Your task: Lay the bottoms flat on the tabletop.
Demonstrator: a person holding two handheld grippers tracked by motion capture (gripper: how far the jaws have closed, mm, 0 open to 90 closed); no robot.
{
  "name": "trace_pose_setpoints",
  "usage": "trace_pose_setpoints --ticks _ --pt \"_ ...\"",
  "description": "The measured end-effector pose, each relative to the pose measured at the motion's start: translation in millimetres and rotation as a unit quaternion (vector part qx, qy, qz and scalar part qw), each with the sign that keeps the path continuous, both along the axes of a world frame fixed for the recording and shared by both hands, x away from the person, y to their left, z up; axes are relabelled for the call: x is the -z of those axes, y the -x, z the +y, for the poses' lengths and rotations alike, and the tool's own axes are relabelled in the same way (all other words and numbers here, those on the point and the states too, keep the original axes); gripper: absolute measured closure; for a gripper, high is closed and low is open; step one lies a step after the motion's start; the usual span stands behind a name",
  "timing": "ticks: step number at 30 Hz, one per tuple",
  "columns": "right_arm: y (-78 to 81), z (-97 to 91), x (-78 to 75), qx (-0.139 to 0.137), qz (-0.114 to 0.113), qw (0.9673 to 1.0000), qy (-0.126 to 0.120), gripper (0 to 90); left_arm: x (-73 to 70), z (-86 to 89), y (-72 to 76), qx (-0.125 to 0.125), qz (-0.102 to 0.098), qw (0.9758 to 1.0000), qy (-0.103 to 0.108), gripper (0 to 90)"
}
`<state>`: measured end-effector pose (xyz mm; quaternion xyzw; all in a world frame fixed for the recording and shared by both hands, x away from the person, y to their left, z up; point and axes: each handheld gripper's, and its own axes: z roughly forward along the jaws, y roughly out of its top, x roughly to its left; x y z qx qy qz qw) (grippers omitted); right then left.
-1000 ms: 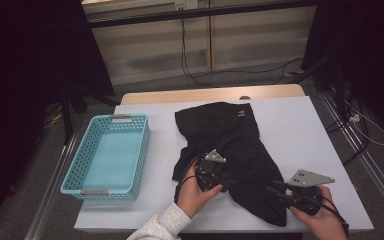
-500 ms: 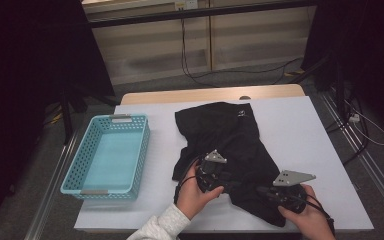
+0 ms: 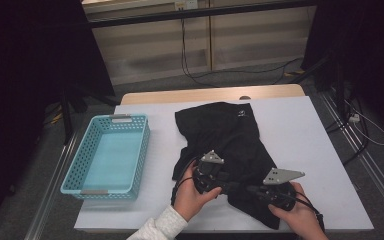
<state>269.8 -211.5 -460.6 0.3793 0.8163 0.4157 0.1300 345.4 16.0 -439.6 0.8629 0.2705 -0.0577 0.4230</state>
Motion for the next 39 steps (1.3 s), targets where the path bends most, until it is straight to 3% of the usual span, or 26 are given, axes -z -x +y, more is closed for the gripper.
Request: trace_pose_setpoints --ticks 5,13,15,18,23,25,27,30,32,35,37,39 --pt "-7.9 -2.2 7.9 0.024 0.003 0.9997 0.007 88.8 -0.9 0.5 2.0 0.004 0.001 1.0 -0.002 47.3" --pt "-9.5 -4.1 7.0 0.026 0.001 0.9996 0.01 84.5 4.8 -4.4 7.1 0.012 0.015 0.9998 -0.011 54.9" --pt "-8.3 -5.2 4.8 0.007 0.018 0.9998 0.009 86.8 7.8 -5.9 7.9 0.016 0.015 0.9996 -0.018 56.8" --pt "-3.3 -7.8 3.1 -0.004 0.018 0.9996 0.021 89.1 10.7 -6.7 7.2 0.015 0.017 0.9995 -0.022 57.0" --pt "7.0 -14.3 2.7 -0.013 0.028 0.9995 0.007 89.3 9.0 -2.4 4.0 0.008 0.011 0.9998 -0.018 54.4" --pt "13.9 -16.0 1.3 -0.024 0.034 0.9991 0.01 89.2 6.2 -0.3 2.4 0.004 0.007 0.9999 -0.015 52.0" --pt "19.9 -17.5 -1.6 -0.043 0.041 0.9982 -0.003 89.1 5.1 0.5 1.4 0.001 0.004 0.9999 -0.015 49.6" --pt "26.6 -18.5 -5.8 -0.058 0.048 0.9972 0.001 80.8 7.1 0.8 0.0 0.001 0.001 0.9998 -0.021 45.7" --pt "29.0 -22.6 -9.8 -0.043 0.039 0.9983 0.012 74.0 8.4 2.0 -1.9 -0.004 -0.001 0.9998 -0.021 43.6" --pt "24.7 -34.5 -16.4 0.009 0.016 0.9998 -0.004 62.4 6.8 4.2 -4.1 -0.01 -0.012 0.9996 -0.024 38.5" --pt "20.0 -42.5 -17.3 0.055 0.002 0.9985 0.005 59.9 5.5 5.0 -5.3 -0.012 -0.02 0.9994 -0.026 35.0" --pt "14.1 -49.3 -13.4 0.099 -0.005 0.9948 0.025 58.8 4.8 5.7 -6.3 -0.015 -0.025 0.9992 -0.028 33.5"
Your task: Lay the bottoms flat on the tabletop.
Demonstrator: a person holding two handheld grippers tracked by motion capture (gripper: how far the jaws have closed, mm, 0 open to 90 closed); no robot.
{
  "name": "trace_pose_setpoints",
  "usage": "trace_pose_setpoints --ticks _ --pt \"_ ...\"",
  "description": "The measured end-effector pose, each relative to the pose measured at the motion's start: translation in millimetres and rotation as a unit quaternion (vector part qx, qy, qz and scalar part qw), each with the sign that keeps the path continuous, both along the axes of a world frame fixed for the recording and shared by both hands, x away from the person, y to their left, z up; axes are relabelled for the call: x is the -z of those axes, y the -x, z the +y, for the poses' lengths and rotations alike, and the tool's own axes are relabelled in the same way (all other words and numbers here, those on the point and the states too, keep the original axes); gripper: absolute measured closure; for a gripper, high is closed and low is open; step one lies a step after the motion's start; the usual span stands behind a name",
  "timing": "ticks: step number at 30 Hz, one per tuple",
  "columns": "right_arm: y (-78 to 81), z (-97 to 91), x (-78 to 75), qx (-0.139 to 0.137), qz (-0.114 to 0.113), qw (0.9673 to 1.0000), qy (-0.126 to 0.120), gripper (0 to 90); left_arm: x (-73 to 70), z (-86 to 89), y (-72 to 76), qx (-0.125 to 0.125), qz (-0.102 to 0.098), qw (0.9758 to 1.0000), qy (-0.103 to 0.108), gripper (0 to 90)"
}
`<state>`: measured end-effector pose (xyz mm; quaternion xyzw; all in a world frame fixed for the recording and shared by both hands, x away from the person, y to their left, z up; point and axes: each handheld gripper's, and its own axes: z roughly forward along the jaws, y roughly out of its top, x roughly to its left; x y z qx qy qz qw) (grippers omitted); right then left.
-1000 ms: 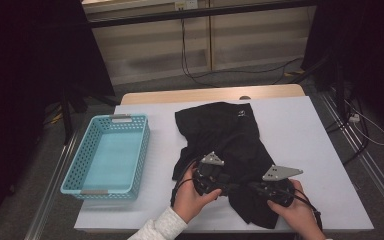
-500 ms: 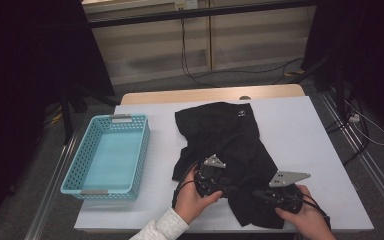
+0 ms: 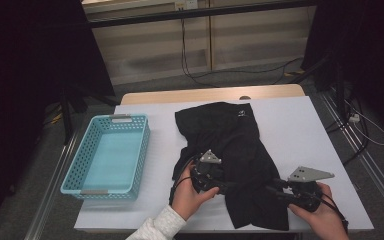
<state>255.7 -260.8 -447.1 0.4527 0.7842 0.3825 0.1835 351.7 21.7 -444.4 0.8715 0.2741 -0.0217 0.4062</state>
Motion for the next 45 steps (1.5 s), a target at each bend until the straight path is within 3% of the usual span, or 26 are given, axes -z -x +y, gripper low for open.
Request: trace_pose_setpoints --ticks 3,7,8,10,12,15,20,22,24,30,34,38,42,44,45 --pt "-10.5 -8.6 9.5 0.053 0.005 0.9984 0.015 57.7 0.3 1.0 -1.7 -0.005 -0.001 1.0 0.0 32.6" --pt "-18.8 -8.6 17.0 0.066 0.016 0.9974 0.023 59.7 -0.1 3.1 -4.1 -0.01 -0.005 0.9999 -0.001 31.9" --pt "-19.6 -7.3 17.2 0.065 0.013 0.9975 0.024 64.1 -0.4 3.6 -4.6 -0.012 -0.006 0.9999 -0.002 31.4" --pt "-21.1 -6.0 16.9 0.046 0.017 0.9987 0.015 87.2 -0.6 5.1 -5.7 -0.014 -0.007 0.9999 -0.001 31.0" --pt "-22.0 -7.7 16.9 0.044 0.017 0.9988 0.01 89.8 -0.7 6.3 -6.3 -0.016 -0.008 0.9998 0.0 31.0" --pt "-21.1 -20.0 13.5 0.051 0.019 0.9985 -0.006 89.9 -3.1 10.4 -8.5 -0.022 -0.013 0.9997 0.0 31.0" --pt "-15.9 -37.4 17.6 0.068 0.026 0.9973 -0.011 88.6 -5.8 20.7 -16.0 -0.041 -0.018 0.999 0.0 30.6" --pt "-16.0 -37.9 15.6 0.073 0.022 0.9971 -0.008 77.4 -5.9 23.2 -17.9 -0.046 -0.017 0.9988 0.002 30.5" --pt "-16.7 -35.3 12.0 0.079 0.001 0.9968 -0.001 70.5 -6.0 24.7 -19.3 -0.05 -0.017 0.9986 0.001 30.3" --pt "-27.2 -20.2 6.3 0.066 -0.015 0.9977 0.007 63.3 -6.8 31.0 -23.9 -0.06 -0.022 0.998 -0.004 30.0" --pt "-38.8 -10.3 8.0 0.056 -0.017 0.9981 0.02 60.5 -7.1 39.4 -28.6 -0.075 -0.031 0.9967 -0.008 30.0" --pt "-48.5 -2.0 8.5 0.046 -0.02 0.9986 0.016 59.6 -4.8 48.2 -33.8 -0.091 -0.032 0.9953 -0.012 31.5" --pt "-61.8 5.7 15.0 0.042 -0.009 0.9989 0.02 58.3 -0.5 51.8 -35.9 -0.098 -0.034 0.9944 -0.019 31.7" --pt "-65.8 9.8 20.5 0.041 -0.003 0.9987 0.029 59.1 1.0 51.6 -35.8 -0.098 -0.034 0.9944 -0.022 31.7" --pt "-66.7 11.5 21.8 0.04 -0.011 0.9987 0.029 63.5 1.5 51.7 -35.9 -0.098 -0.034 0.9944 -0.023 31.7"
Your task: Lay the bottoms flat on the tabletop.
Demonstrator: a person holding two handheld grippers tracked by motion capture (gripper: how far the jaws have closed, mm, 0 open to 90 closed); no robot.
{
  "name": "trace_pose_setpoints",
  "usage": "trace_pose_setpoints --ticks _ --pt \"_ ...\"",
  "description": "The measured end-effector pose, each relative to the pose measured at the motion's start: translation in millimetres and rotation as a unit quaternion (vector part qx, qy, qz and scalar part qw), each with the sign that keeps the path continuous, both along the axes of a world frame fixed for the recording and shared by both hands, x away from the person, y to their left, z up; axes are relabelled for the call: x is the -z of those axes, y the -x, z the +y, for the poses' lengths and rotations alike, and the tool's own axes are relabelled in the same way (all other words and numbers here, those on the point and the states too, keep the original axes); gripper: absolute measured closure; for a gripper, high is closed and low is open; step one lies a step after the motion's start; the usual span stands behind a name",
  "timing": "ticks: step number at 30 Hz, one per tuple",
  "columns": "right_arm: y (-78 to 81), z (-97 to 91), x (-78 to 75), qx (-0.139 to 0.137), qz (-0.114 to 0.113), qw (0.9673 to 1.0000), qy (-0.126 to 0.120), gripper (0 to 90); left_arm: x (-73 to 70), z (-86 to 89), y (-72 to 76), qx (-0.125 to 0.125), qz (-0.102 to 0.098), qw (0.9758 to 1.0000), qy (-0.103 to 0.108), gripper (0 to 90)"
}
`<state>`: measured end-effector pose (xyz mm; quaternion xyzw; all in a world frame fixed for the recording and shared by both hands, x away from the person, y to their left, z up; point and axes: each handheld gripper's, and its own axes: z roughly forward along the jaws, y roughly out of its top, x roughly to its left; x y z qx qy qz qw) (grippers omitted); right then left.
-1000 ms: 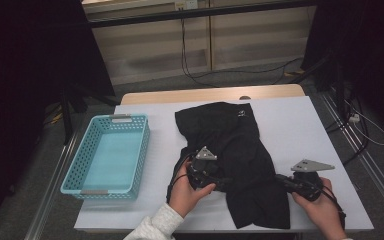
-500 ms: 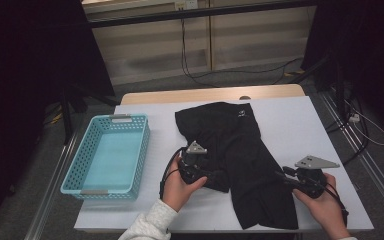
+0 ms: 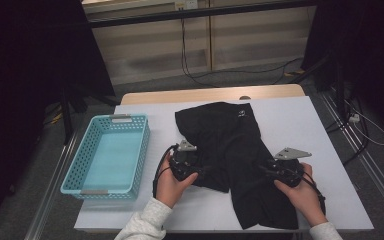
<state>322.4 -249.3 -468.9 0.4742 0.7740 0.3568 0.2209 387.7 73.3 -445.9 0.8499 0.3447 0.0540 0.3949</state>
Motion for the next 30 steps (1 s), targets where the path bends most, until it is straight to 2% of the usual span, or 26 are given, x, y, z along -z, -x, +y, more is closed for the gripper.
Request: trace_pose_setpoints --ticks 2,3,7,8,9,10,12,16,19,22,26,28,30 --pt "-1.8 0.5 -1.5 -0.004 0.006 1.0 -0.004 84.1 1.6 0.5 -0.1 -0.001 0.0 1.0 -0.004 32.1" --pt "-3.0 -0.7 -1.9 -0.002 0.007 1.0 0.0 88.8 2.9 0.6 0.0 -0.002 0.0 1.0 -0.006 32.5" --pt "-3.8 -11.7 -3.3 0.006 0.011 0.9996 -0.027 90.0 8.5 0.5 -0.3 0.001 0.004 0.9999 -0.014 33.8" --pt "-3.1 -15.7 -5.5 0.008 0.008 0.999 -0.043 90.0 9.7 0.4 -0.5 0.002 0.006 0.9998 -0.017 34.0" --pt "-2.2 -19.1 -8.4 0.011 0.005 0.999 -0.043 90.0 10.3 0.6 -0.8 0.001 0.006 0.9999 -0.016 34.2" --pt "-1.5 -21.8 -11.0 0.013 0.001 0.9995 -0.029 90.0 10.4 0.9 -0.9 0.001 0.005 0.9999 -0.015 34.3" --pt "-0.6 -28.9 -12.9 0.017 -0.003 0.9992 -0.035 90.0 9.9 1.2 -1.1 0.0 0.004 0.9999 -0.014 34.7" --pt "-0.5 -43.6 -11.8 0.041 -0.004 0.9984 -0.038 90.0 9.9 1.3 -0.9 0.0 0.004 0.9999 -0.015 34.7" --pt "-0.4 -52.3 -11.0 0.058 -0.006 0.9979 -0.027 90.0 9.9 1.8 -1.2 -0.001 0.004 0.9999 -0.017 34.9" --pt "-0.5 -57.7 -8.5 0.056 0.001 0.9975 -0.044 90.0 9.8 1.9 -1.4 -0.001 0.003 0.9998 -0.017 34.9" --pt "-1.5 -60.5 -9.6 0.069 0.005 0.9976 -0.006 90.0 9.8 2.1 -1.2 -0.002 0.003 0.9998 -0.017 35.0" --pt "-1.8 -63.7 -6.4 0.077 0.008 0.997 -0.002 90.0 9.6 2.2 -1.1 -0.002 0.004 0.9999 -0.017 35.0" --pt "-1.8 -66.5 -3.5 0.082 0.013 0.9965 -0.009 90.0 9.3 2.5 -1.2 -0.002 0.004 0.9999 -0.016 34.9"
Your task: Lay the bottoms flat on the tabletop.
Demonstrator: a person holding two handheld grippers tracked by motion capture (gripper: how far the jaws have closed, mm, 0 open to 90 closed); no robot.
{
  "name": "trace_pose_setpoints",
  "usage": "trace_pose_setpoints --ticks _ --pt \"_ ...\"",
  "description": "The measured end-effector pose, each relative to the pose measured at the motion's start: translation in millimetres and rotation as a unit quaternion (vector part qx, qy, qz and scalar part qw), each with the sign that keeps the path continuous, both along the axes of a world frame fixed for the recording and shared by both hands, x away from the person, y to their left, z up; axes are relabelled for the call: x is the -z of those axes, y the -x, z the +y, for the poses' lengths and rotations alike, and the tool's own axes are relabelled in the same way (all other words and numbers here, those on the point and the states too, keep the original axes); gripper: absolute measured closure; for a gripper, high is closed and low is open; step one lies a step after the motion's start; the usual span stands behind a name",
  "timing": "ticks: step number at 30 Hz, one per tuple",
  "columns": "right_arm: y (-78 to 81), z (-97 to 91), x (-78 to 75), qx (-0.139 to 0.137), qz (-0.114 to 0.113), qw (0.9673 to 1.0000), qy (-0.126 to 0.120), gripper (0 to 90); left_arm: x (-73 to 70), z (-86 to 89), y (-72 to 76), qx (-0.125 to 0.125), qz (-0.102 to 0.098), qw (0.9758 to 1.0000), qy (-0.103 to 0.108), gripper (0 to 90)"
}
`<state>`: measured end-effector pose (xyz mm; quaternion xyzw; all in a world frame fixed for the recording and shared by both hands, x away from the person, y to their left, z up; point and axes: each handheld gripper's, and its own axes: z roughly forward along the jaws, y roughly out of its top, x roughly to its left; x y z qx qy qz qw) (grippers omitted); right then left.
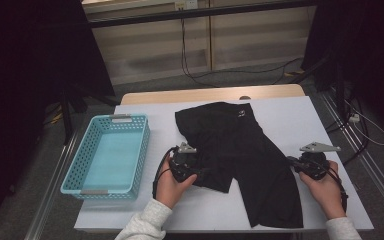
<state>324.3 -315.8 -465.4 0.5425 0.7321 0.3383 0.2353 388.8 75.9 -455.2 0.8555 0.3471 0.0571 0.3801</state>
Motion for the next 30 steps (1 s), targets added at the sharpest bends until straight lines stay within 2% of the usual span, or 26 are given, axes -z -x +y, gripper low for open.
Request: trace_pose_setpoints --ticks 1,4,5,6,8,12,14,16,18,19,20,22,24,26,28,30 --pt "0.2 -1.1 -0.3 0.004 -0.002 1.0 0.006 89.8 -0.2 0.2 -0.1 0.001 0.001 1.0 0.0 34.9" --pt "0.1 -6.0 -2.0 0.014 -0.005 0.9999 0.004 90.0 -0.9 0.8 -0.2 -0.001 0.001 1.0 0.001 34.9" --pt "0.2 -7.0 -2.3 0.013 -0.007 0.9999 -0.008 89.6 -1.2 1.0 -0.4 -0.001 0.001 1.0 0.002 35.0" --pt "0.1 -7.2 -2.7 0.009 -0.01 0.9997 -0.021 87.4 -1.5 1.5 -0.8 -0.003 -0.001 1.0 0.003 34.9" --pt "-0.4 -5.9 -3.6 0.011 -0.015 0.9998 -0.008 79.3 -2.0 2.5 -1.3 -0.004 -0.001 1.0 0.005 34.9" --pt "-4.0 -6.0 -1.7 0.018 -0.018 0.9993 -0.028 70.0 -3.6 4.1 -1.7 -0.004 0.0 1.0 0.005 34.8" --pt "-5.2 -4.3 -1.1 0.009 -0.016 0.999 -0.042 66.4 -4.3 4.1 -1.6 -0.005 -0.003 1.0 0.007 34.8" --pt "-6.8 -0.7 2.0 -0.001 0.007 0.9994 -0.033 62.3 -4.7 4.4 -1.8 -0.004 -0.001 1.0 0.007 34.8" --pt "-5.5 2.4 2.6 0.004 0.002 0.9997 -0.023 67.0 -4.4 4.3 -1.6 -0.006 -0.003 1.0 0.007 34.8" --pt "-5.3 2.8 1.8 -0.001 0.006 0.9997 -0.026 78.7 -4.3 4.2 -1.4 -0.006 -0.003 1.0 0.007 34.8" --pt "-4.9 1.8 0.9 -0.012 0.015 0.9991 -0.039 88.5 -4.0 4.0 -1.3 -0.005 -0.002 1.0 0.006 34.8" --pt "-3.8 -0.5 0.6 -0.014 0.015 0.999 -0.041 89.2 -3.6 4.0 -1.4 -0.005 -0.002 1.0 0.005 34.9" --pt "-2.5 -7.3 -1.0 0.0 0.003 0.9988 -0.049 89.2 -3.1 4.1 -1.5 -0.005 -0.003 1.0 0.005 35.4" --pt "-1.0 -13.0 -1.9 0.012 -0.011 0.9987 -0.048 89.1 -2.0 4.1 -1.8 -0.003 0.0 1.0 0.004 36.2" --pt "-0.1 -14.7 -1.0 0.015 -0.011 0.9989 -0.042 88.5 -1.5 4.1 -2.1 -0.002 0.002 1.0 0.001 36.6" --pt "0.5 -14.0 0.1 0.019 -0.009 0.9989 -0.042 79.0 -1.1 3.1 -1.4 -0.001 0.003 1.0 0.001 36.6"
